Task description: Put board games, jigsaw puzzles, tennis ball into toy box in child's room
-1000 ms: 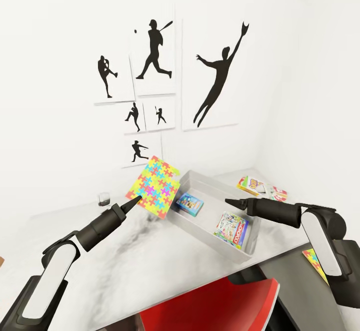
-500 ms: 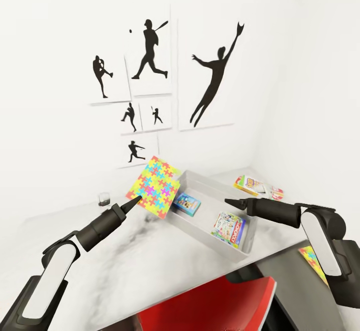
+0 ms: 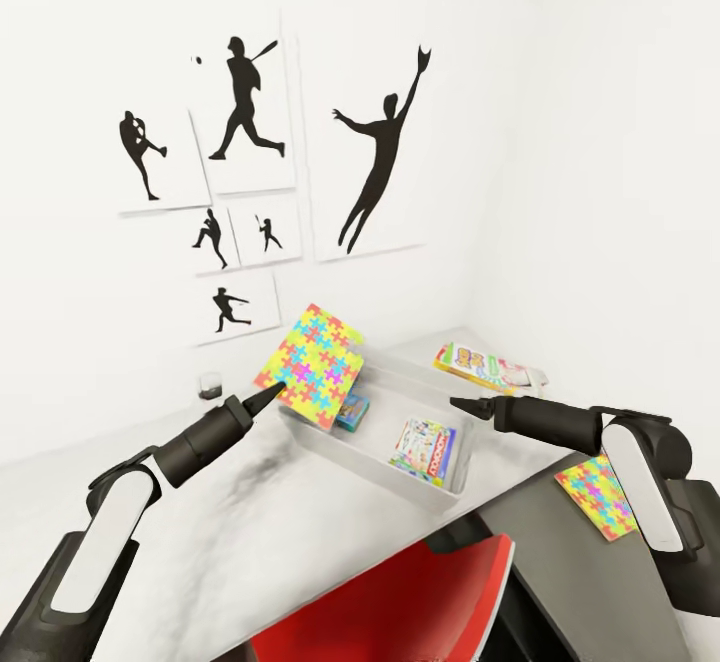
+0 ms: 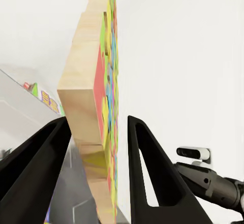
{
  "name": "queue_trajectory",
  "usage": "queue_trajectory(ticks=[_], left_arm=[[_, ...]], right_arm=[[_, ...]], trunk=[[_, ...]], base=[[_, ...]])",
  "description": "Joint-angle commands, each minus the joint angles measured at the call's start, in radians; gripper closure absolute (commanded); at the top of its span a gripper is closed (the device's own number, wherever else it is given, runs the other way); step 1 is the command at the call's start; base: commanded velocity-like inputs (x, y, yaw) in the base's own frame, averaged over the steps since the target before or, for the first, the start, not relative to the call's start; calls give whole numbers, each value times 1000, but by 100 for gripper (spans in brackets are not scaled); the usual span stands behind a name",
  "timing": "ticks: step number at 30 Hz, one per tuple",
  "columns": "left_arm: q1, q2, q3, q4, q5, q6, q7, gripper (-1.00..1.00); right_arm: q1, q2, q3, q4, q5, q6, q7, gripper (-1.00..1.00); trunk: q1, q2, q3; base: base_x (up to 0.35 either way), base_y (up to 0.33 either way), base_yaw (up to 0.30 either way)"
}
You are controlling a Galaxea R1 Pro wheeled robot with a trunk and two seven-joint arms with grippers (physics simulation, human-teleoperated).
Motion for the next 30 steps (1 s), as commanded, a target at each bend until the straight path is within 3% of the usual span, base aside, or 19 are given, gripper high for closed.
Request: queue_trajectory(ticks=[1, 12, 21, 30], left_arm=[[-9, 0, -1, 6, 6, 9, 4, 100], [-65, -16, -4, 88, 2, 22, 45, 100], [-123, -48, -4, 160, 2, 22, 137, 100], [-148, -107, 2, 249, 6, 17, 203, 100]], right_arm=[[-1, 0, -1, 0, 8, 4, 9, -100], [-1, 2, -1, 0, 8, 4, 9, -100], [-1, 3, -2, 0, 8, 4, 9, -100], [-1, 3, -2, 0, 8, 4, 9, -100]], trunk=[[0, -2, -2], [0, -2, -2], [0, -2, -2], [0, -2, -2]], base=[[0, 0, -263], [0, 0, -239], [0, 0, -72], [0, 0, -12]])
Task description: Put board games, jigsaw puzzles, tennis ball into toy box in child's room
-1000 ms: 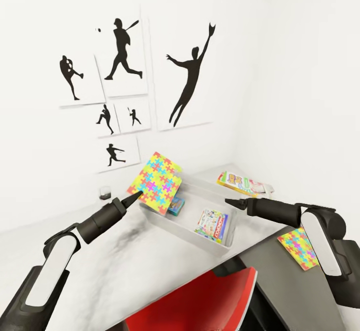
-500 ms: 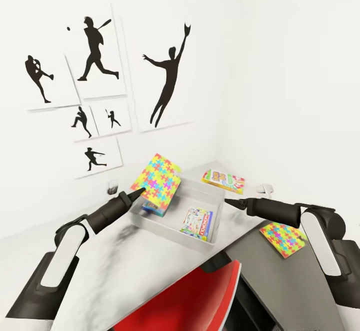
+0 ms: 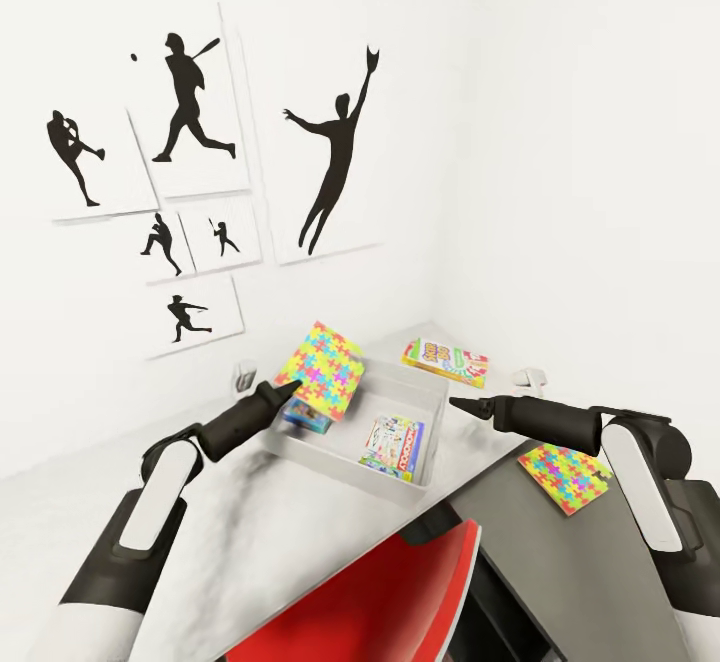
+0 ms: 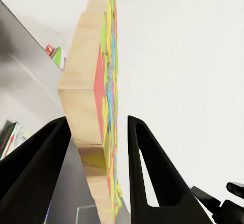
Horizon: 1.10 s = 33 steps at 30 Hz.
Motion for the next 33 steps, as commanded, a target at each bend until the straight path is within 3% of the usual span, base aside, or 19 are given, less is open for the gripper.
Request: queue_trajectory(ticks=[1, 7, 11, 12, 20, 26, 33], left_arm=[[-4, -5, 0, 8, 4, 3, 4, 100], [-14, -25, 4, 34, 29, 4, 52, 100], [-18, -28, 5, 54, 112, 5, 124, 100], [-18, -28, 5, 54, 112, 5, 124, 100], [-47, -23, 5, 112, 224, 5, 231, 100], [-67, -21, 8, 164, 257, 5, 246, 100], [-82, -20, 49, 214, 284, 7, 255, 100]], right_arm=[[-1, 0, -1, 0, 8, 4, 9, -100], [-1, 0, -1, 0, 8, 4, 9, -100], [-1, 0, -1, 0, 8, 4, 9, -100], [-1, 0, -1, 0, 8, 4, 9, -100], [-1, -1, -1, 0, 8, 4, 9, -100], [-1, -3, -1, 0, 8, 4, 9, -100], [-1, -3, -2, 0, 8, 4, 9, -100]], trunk=[[0, -2, -2], [0, -2, -2], [0, -2, -2], [0, -2, -2], [0, -2, -2], [0, -2, -2], [0, -2, -2]], base=[[0, 0, -4], [0, 0, -2], [0, 0, 0], [0, 0, 0], [0, 0, 0], [0, 0, 0], [0, 0, 0]])
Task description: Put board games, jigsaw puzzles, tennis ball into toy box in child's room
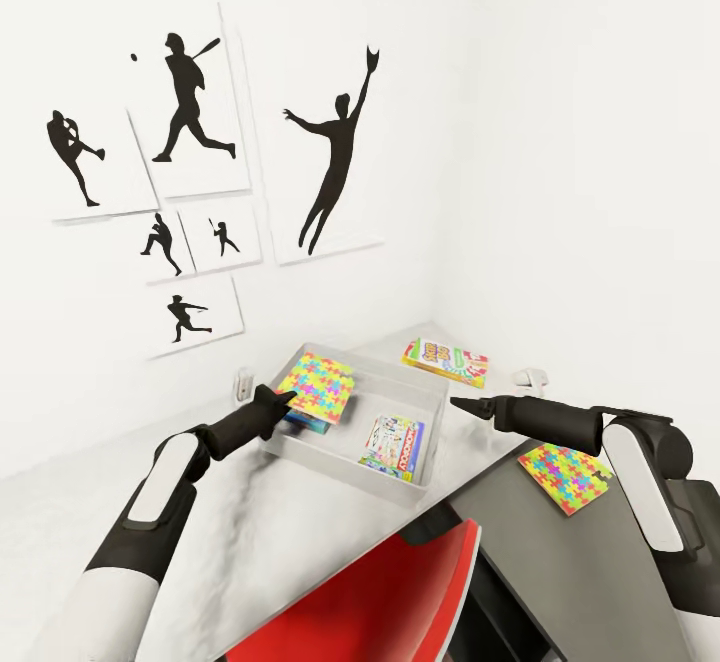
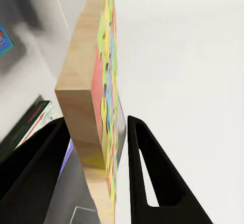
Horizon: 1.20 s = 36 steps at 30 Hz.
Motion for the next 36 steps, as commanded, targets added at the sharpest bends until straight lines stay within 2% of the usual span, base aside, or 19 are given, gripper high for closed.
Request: queue_trajectory(ticks=[1, 6, 15, 19, 24, 36], left_arm=[[-2, 0, 7, 4, 12, 6, 11, 100], [-25, 0, 22, 21, 19, 8, 40, 100], [-53, -2, 28, 39, 31, 9, 84, 100], [-71, -1, 29, 46, 51, 9, 107, 100], [-95, -1, 30, 52, 92, 9, 166, 100], [-121, -8, 30, 54, 121, 9, 252, 100]], right_arm=[[-1, 0, -1, 0, 8, 4, 9, -100], [-1, -1, -3, 0, 8, 4, 9, -100], [-1, -2, -6, 0, 8, 4, 9, -100], [-1, -2, -9, 0, 8, 4, 9, -100], [-1, -2, -11, 0, 8, 4, 9, -100], [-1, -2, -13, 0, 8, 4, 9, -100]], trunk=[[0, -2, -2], [0, -2, -2], [0, -2, -2], [0, -2, -2], [0, -2, -2], [0, -2, -2]], base=[[0, 0, 0], [0, 0, 0], [0, 0, 0], [0, 0, 0], [0, 0, 0], [0, 0, 0]])
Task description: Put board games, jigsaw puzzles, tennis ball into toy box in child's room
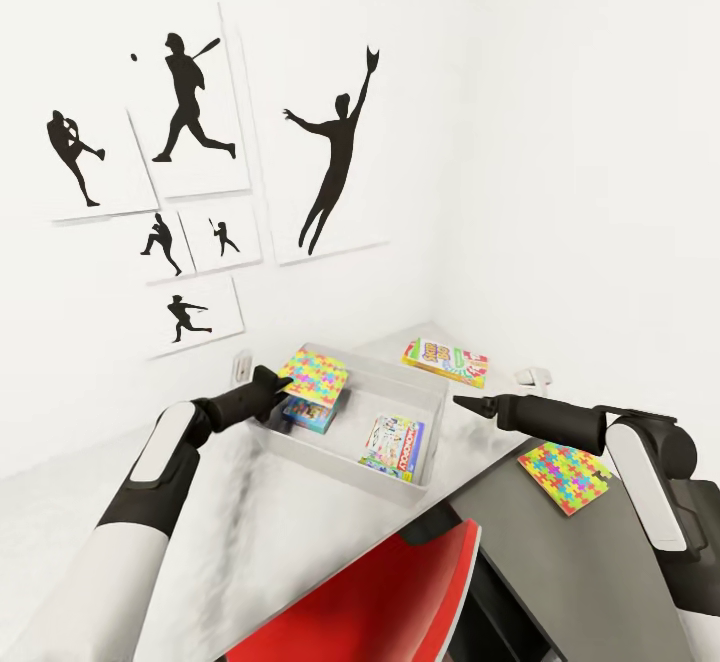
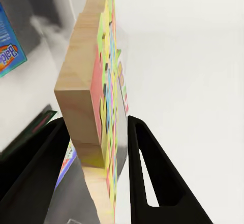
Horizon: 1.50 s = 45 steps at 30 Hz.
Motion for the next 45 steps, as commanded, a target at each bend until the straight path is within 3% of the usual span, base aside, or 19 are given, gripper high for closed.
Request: queue_trajectory(ticks=[1, 9, 17, 21, 45], left_arm=[[-1, 0, 1, -1, 11, 3, 10, 100], [-17, -4, 2, 1, 23, 3, 73, 100], [-36, -5, 1, 28, 91, 0, 141, 100], [-43, -5, 1, 36, 108, 0, 152, 100], [-94, -1, 1, 108, 125, -1, 163, 100]], right_arm=[[-1, 0, -1, 0, 8, 4, 9, -100], [-1, 0, -2, 0, 8, 4, 9, -100], [-1, 0, -3, 0, 8, 4, 8, -100], [-1, -1, -4, 0, 8, 4, 7, -100], [-1, -1, -4, 0, 8, 4, 6, -100]], trunk=[[1, -2, -2], [1, -2, -2], [1, -2, -2], [1, -2, -2], [1, -2, -15]], base=[[0, 0, 0], [0, 0, 0], [0, 0, 0], [0, 0, 0], [0, 0, 0]])
